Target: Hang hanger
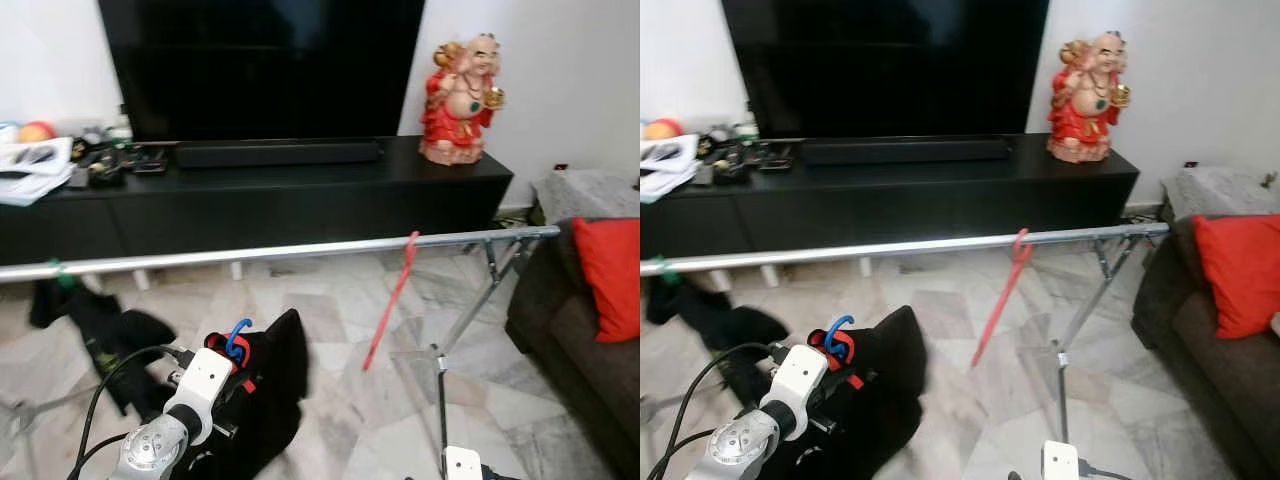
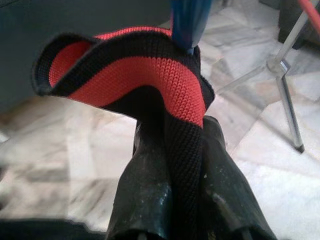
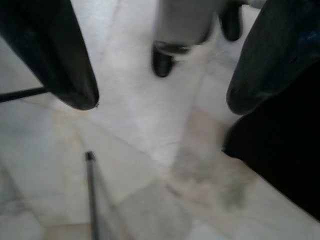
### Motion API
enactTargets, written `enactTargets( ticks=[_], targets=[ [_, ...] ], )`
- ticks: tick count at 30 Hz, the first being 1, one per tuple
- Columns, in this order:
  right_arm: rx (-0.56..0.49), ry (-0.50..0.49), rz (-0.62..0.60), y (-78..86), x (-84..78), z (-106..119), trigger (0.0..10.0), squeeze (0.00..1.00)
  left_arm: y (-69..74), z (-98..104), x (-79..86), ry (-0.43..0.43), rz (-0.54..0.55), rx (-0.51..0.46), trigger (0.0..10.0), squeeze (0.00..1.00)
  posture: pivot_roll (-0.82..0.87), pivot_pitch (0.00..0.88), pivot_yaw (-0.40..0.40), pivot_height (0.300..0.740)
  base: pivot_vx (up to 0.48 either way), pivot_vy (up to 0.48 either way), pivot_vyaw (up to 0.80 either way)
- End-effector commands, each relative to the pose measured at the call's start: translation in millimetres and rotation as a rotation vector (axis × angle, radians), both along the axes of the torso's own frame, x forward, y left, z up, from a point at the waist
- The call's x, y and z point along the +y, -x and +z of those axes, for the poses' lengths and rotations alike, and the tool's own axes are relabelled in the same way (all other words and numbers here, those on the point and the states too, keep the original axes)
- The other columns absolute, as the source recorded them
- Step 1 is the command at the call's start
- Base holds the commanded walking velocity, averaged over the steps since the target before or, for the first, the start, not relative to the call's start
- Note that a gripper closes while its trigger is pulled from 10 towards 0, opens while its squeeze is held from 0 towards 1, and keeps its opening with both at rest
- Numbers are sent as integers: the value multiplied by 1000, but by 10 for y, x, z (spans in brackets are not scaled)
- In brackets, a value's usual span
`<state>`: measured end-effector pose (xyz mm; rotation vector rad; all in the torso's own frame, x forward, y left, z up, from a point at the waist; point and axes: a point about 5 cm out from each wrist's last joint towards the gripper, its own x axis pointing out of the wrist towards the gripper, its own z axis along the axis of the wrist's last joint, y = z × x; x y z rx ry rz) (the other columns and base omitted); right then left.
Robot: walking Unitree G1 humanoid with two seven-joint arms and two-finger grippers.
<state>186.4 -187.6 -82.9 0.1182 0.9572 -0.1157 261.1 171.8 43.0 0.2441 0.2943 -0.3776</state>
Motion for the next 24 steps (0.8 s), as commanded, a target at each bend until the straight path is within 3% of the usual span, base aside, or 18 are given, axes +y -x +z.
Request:
enactTargets(
  ticks=[1,6,11,15,21,24],
  targets=[
    [-10,-3,-2,-49,9,22,10000,0,-56,87,-17,-15,-25,-35,10000,0,116,16,-44,740,480,0,0],
    [-11,-5,-2,-52,20,23,10000,0,-27,90,-114,-7,-162,8,10000,0,118,19,-45,740,133,0,0],
    [-15,-5,-2,-62,29,27,10000,0,-27,88,-157,-72,-304,50,10000,0,121,20,-44,740,0,0,0],
    [-17,-3,-3,-67,28,30,10000,0,-66,144,-164,-73,-337,47,10000,0,119,21,-44,740,0,0,0],
    [-18,4,-4,-69,29,30,10000,0,-136,287,-167,-147,-440,24,10000,0,121,21,-42,740,0,0,0],
    [-17,6,-2,-72,41,30,10000,0,-251,385,-196,-155,-455,-13,10000,0,119,19,-34,740,0,0,0]
  ],
)
